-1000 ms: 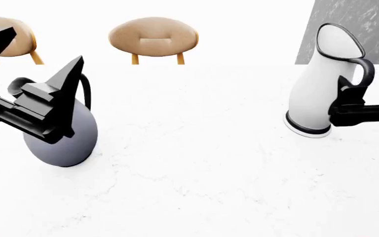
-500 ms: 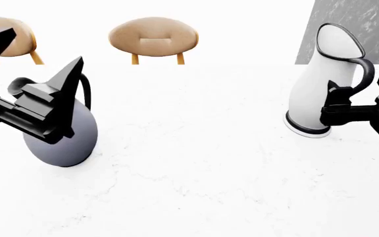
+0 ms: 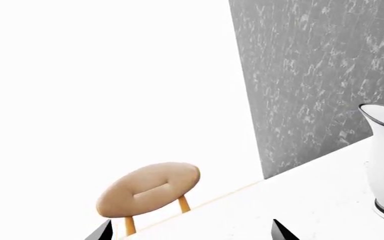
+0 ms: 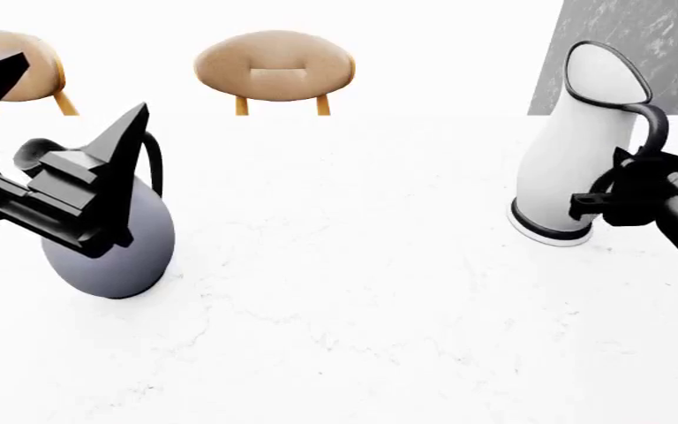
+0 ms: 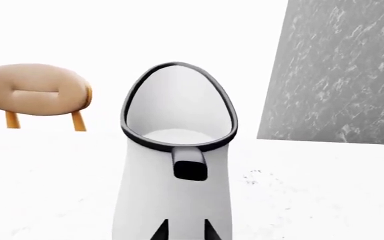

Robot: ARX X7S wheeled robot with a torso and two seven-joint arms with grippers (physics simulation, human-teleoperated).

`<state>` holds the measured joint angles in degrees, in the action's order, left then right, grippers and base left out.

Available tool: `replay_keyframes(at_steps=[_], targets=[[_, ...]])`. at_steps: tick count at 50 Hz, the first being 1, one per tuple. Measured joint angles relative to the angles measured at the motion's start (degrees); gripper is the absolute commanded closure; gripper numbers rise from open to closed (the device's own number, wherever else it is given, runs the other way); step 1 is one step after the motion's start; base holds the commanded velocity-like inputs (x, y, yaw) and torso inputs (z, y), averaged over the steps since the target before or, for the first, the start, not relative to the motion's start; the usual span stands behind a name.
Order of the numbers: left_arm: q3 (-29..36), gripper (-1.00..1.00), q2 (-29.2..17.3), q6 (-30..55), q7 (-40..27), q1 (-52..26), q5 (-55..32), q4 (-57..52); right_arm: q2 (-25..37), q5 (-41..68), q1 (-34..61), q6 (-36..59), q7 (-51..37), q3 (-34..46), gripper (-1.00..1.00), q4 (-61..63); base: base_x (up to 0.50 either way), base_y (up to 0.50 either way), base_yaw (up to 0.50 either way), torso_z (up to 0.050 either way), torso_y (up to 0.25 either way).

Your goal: Pick the pitcher and pitcher and place them in the sink. Then turn on the water.

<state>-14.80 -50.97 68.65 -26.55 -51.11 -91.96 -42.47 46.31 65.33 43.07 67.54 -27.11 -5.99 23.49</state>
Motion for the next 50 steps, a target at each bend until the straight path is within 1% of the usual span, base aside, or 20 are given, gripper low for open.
replay_keyframes(at_steps=[19,50], targets=[[-0.1,-1.00,-0.4,-0.9,0.2,1.1,0.4,-0.2,0.1,-0.6,-0.4,-2.2,0.8,1.0,1.00,0.5,0.00,0.00,0.00,0.000,0.001],[0.0,-1.00,-0.9,-2.2,0.8,2.5,1.5,-0.6,0.7,-3.7,3.5,-7.2,1.6,2.6,1.00,2.1,0.00,0.00,0.00,0.000,0.002]])
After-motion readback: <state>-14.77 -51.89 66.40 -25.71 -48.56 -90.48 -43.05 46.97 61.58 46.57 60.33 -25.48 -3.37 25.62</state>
